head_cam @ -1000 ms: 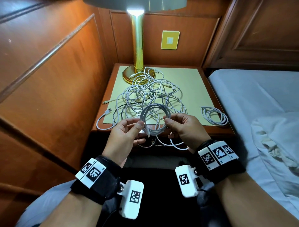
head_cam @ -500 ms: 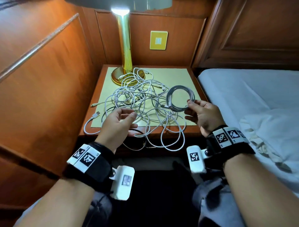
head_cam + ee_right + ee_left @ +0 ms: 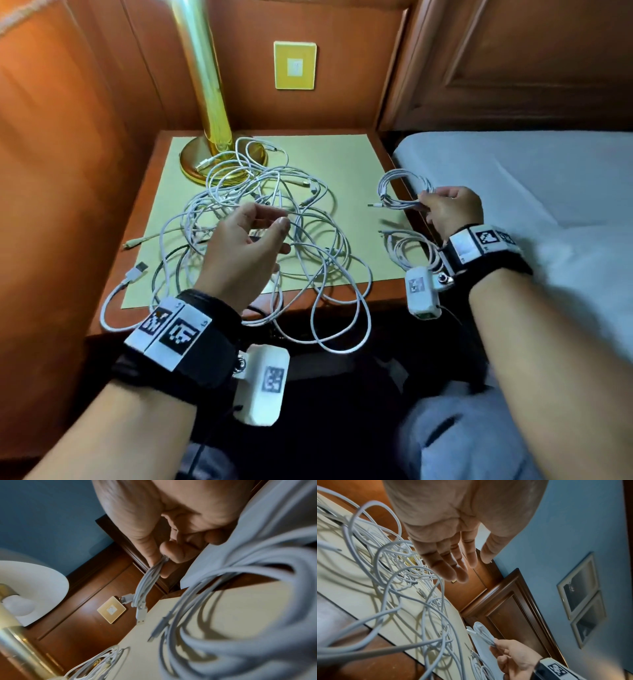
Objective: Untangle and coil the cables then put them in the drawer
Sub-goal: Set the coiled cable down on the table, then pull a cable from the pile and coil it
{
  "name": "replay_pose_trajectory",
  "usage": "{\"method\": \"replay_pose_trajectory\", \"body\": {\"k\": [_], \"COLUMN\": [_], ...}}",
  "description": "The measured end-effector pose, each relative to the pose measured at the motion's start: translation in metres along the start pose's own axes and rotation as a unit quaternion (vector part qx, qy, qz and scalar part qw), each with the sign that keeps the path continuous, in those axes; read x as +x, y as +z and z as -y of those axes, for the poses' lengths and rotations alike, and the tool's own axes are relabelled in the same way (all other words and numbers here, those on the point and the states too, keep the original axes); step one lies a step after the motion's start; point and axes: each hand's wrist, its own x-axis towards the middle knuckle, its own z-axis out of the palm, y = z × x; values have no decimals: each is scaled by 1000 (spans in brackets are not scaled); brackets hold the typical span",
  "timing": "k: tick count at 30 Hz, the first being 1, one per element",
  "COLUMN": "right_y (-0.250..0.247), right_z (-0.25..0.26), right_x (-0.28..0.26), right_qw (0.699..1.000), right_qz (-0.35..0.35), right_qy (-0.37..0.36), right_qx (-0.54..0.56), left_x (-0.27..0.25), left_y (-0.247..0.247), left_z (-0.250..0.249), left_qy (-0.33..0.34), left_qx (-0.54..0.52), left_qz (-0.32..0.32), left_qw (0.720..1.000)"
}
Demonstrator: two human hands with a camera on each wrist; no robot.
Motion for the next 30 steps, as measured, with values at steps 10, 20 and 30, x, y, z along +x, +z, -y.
{"method": "replay_pose_trajectory", "body": {"k": [10,20,30], "right_y": [18,8,-9], "right_z": [-20,-22,11], "right_x": [26,19,-22], "right_qw": [992,985,990], "right_qz": [26,58,17], "right_qy": [55,26,-66], "right_qx": [-107,-162,-125], "left_x": [1,-7,-14], "left_y": [12,12,-18], "left_z": [-1,-2,6], "left_qy": [8,10,9], "left_qx": [-8,-5,30], "left_qz": [12,19,-4], "left_qw": [1000,1000,1000]}}
